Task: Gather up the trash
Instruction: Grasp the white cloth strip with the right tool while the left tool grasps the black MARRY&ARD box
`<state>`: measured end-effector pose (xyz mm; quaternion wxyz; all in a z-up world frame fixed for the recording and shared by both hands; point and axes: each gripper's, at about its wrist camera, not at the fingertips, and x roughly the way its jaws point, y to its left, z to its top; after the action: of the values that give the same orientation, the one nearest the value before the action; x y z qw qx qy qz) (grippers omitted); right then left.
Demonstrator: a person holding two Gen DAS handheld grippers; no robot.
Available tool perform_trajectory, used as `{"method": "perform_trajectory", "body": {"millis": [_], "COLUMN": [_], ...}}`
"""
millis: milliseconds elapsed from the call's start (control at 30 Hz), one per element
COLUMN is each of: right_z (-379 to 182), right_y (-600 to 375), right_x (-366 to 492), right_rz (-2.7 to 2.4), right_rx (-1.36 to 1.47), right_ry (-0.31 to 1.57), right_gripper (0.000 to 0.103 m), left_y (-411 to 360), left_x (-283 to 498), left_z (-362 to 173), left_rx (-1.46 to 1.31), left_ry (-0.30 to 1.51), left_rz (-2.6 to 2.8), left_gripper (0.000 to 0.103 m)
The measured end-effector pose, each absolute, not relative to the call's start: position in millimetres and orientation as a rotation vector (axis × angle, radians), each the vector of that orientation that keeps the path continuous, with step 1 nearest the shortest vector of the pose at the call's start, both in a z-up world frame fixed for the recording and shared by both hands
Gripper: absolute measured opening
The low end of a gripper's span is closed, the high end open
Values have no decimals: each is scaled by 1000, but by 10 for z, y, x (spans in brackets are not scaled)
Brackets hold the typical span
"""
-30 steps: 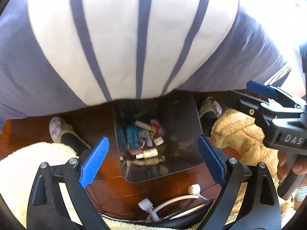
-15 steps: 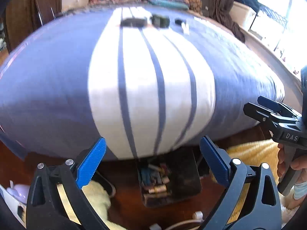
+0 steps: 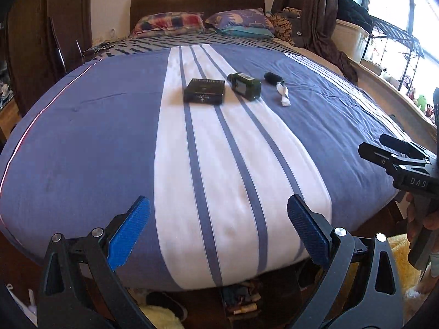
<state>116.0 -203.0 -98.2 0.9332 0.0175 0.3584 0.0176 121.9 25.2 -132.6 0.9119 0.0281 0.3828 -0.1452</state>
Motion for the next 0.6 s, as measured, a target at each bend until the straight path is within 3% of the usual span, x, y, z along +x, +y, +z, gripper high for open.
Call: {"method": "perform_trajectory", "body": {"millis": [600], "right_z": [-1152], "right_y": [-2159], "right_x": [2595], "right_rz": [-30], "right_rx": [75], "right_ry": [823], "right_gripper": [99], "left_y": [27], "left_x": [2716], "left_z": [-1424], "left_rx": [84], "left_ry": [825], "left_rz": [-250], "left_gripper": [95]}}
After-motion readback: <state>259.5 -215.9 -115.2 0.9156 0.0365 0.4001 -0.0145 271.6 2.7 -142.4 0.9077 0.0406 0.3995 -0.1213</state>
